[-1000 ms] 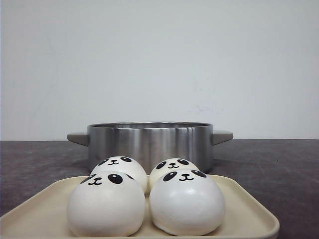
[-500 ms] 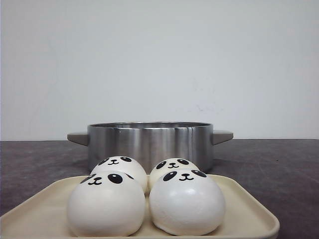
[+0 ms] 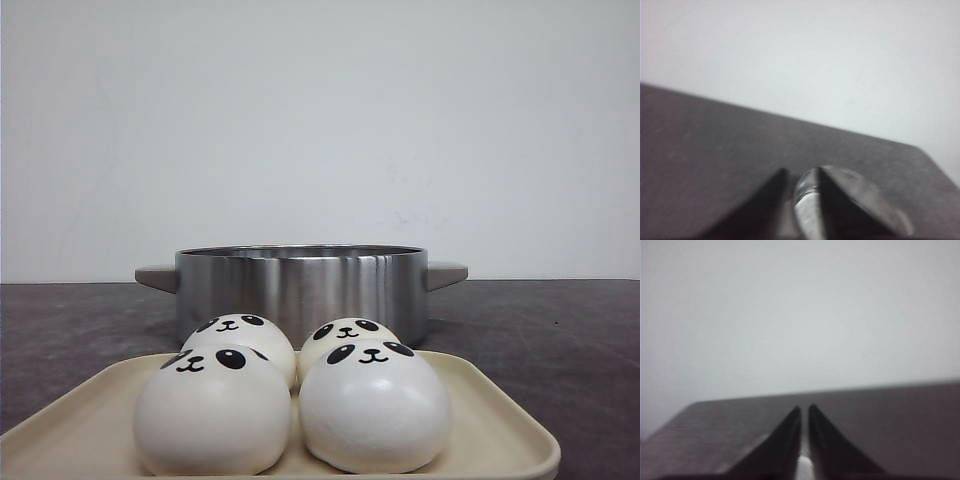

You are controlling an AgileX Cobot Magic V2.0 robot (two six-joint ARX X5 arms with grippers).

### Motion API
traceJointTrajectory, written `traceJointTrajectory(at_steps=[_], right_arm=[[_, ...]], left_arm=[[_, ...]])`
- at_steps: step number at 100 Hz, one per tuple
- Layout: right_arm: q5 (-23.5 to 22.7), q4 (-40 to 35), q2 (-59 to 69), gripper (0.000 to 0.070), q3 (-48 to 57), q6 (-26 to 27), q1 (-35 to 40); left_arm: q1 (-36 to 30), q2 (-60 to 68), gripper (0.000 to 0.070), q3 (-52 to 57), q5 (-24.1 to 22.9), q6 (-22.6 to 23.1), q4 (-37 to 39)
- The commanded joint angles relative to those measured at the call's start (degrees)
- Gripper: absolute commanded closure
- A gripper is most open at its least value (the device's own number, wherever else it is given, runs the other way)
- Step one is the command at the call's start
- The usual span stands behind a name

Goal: Steam buns

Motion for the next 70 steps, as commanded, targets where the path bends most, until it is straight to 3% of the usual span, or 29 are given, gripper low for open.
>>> traceJointTrajectory(at_steps=[1,5,16,29,43,57,70], right_arm=[[-3.8,0.3,2.3,0.0212,3.3,-0.8,0.0],[-5.3,0.3,4.1,0.008,5.1,0.6,0.0],[-10.0,0.2,9.6,0.008,8.3,2.3,0.5],[-10.3,-2.5,17.3,0.0088,10.6,1.9,4.6],[-2.3,-10.5,27.4,0.0155,12.1,2.0,15.2],[7.8,-15.8,37.0,0.0156,12.1,3.9,26.1],[9.1,-17.5,46.2,0.0156,12.1,7.2,32.0]], left_arm=[[-0.7,1.3,0.0122,1.8,1.4,1.0,0.8],[-1.1,1.8,0.01,2.1,1.9,1.0,1.4],[-2.1,2.2,0.0103,2.1,2.3,1.0,1.6],[-3.1,2.4,0.0104,2.1,2.3,1.0,1.3],[-4.1,2.4,0.0105,2.1,2.3,1.0,1.3],[-5.0,2.4,0.0105,2.1,2.3,1.0,1.3],[-6.2,2.4,0.0106,2.1,2.3,0.8,1.3]])
